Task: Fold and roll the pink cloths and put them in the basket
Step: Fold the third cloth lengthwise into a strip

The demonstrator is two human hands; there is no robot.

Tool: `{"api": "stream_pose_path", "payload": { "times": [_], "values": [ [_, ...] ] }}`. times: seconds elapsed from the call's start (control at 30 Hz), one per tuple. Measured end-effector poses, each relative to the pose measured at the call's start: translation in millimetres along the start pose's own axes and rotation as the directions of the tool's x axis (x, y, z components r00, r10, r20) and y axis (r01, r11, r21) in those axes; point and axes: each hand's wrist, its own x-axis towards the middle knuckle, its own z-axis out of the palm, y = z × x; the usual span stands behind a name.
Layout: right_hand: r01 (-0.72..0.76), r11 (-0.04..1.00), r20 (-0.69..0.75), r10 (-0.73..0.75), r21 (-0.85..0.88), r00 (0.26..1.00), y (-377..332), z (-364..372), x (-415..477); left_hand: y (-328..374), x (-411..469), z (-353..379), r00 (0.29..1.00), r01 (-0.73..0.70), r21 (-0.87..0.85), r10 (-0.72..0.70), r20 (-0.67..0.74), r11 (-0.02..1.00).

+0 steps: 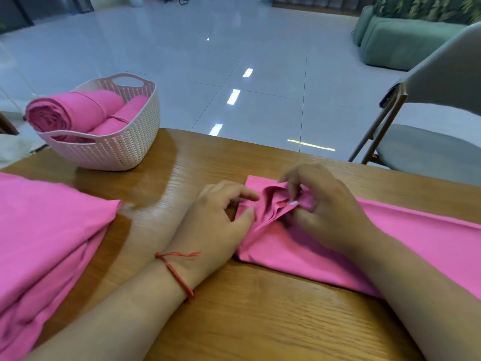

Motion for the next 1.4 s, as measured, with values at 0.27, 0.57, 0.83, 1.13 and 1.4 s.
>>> {"api": "stream_pose_path", "payload": {
  "times": [0.27, 0.57, 0.83, 1.13, 1.4],
  "values": [
    [0.121, 0.988, 0.15, -0.105, -0.097, 0.983, -2, -3, 0, 5, -2, -7, 0.993, 0.091, -0.12, -0.082, 0.079, 0.989],
    [0.056, 0.998, 0.14, -0.06, 0.026, 0.988, -2, -2, -1, 9, -8, -2, 0.981, 0.173, -0.039, -0.176, -0.077, 0.984],
    [0.206, 0.955, 0.263, -0.148, -0.211, 0.953, -10, 0, 2, 20, -15, -4, 0.999, -0.052, -0.074, 0.051, -0.018, 0.996],
    [0.244, 0.945, 0.15, -0.215, -0.216, 0.965, -3, 0, 0, 12, -10, -9, 0.99, 0.099, -0.087, -0.089, 0.113, 0.991],
    [0.213, 0.964, 0.065, -0.205, -0.158, 0.977, -4, -2, 1, 5, -7, -11, 0.991, 0.135, -0.182, -0.131, 0.034, 0.974]
  ]
}}
